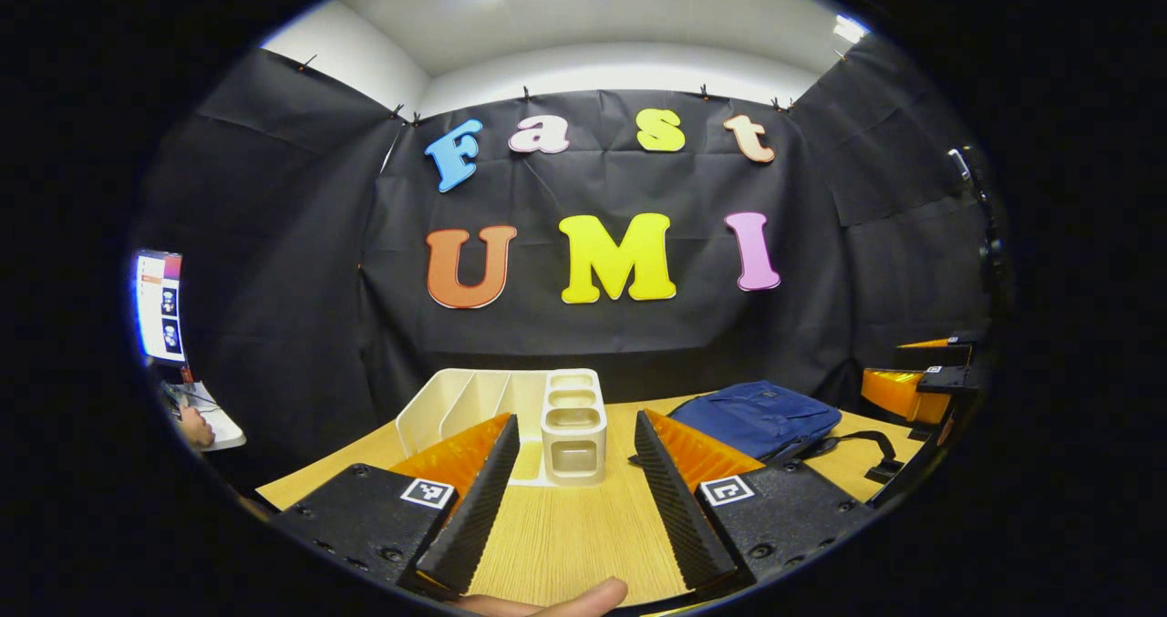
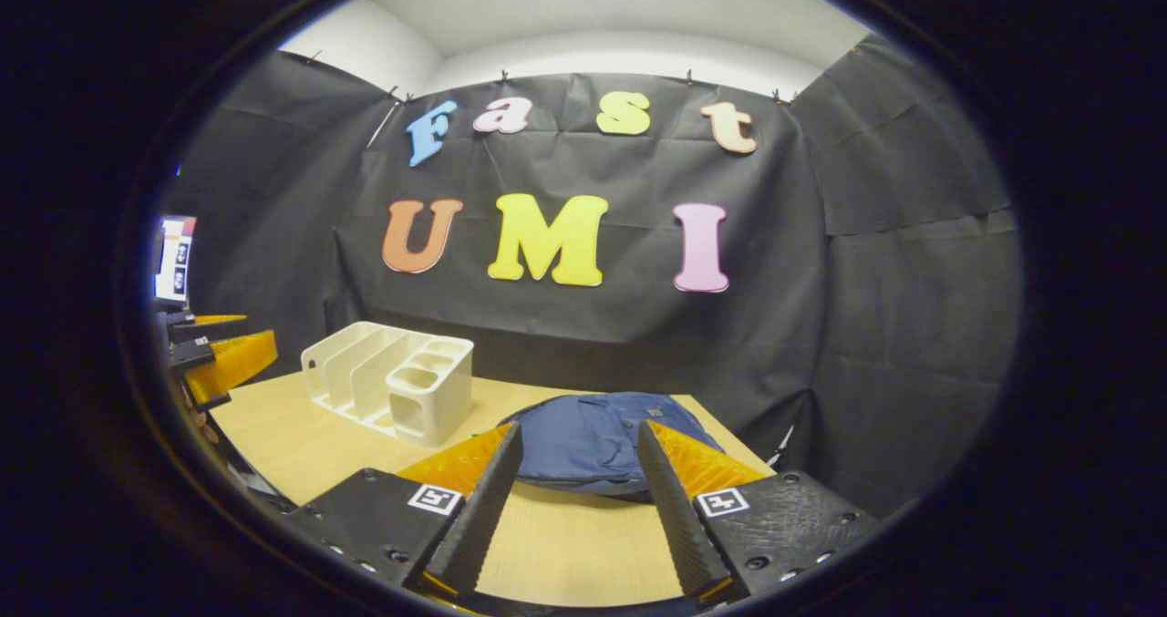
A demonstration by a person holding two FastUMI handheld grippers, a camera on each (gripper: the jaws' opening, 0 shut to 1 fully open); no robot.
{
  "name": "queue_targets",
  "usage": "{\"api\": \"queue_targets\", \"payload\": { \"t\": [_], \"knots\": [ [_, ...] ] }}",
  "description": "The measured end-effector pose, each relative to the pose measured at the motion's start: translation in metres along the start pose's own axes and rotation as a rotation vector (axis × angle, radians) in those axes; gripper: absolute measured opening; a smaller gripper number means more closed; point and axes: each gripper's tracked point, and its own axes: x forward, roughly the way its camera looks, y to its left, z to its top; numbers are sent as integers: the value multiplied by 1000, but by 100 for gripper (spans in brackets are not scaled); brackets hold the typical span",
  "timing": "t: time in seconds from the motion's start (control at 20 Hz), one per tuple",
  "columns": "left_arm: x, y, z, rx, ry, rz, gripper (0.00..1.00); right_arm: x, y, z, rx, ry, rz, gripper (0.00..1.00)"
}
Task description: Open the schoolbag, grab two books from the bookshelf and put them into the schoolbag.
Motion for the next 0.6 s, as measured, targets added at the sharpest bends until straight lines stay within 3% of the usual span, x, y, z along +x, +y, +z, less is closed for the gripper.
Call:
{"api": "queue_targets", "payload": {
  "t": [0.15, 0.25, 0.6],
  "knots": [
    [7, -2, -22, -31, 82, 12, 83, 3, -7, 1, -6, -5, -32, 84],
    [19, 10, -31, -44, 133, 3, 84, 8, -7, -2, 1, 13, -40, 98],
    [25, 41, -32, -13, 105, 20, 84, 10, -10, -5, 6, 21, -62, 95]
  ]
}}
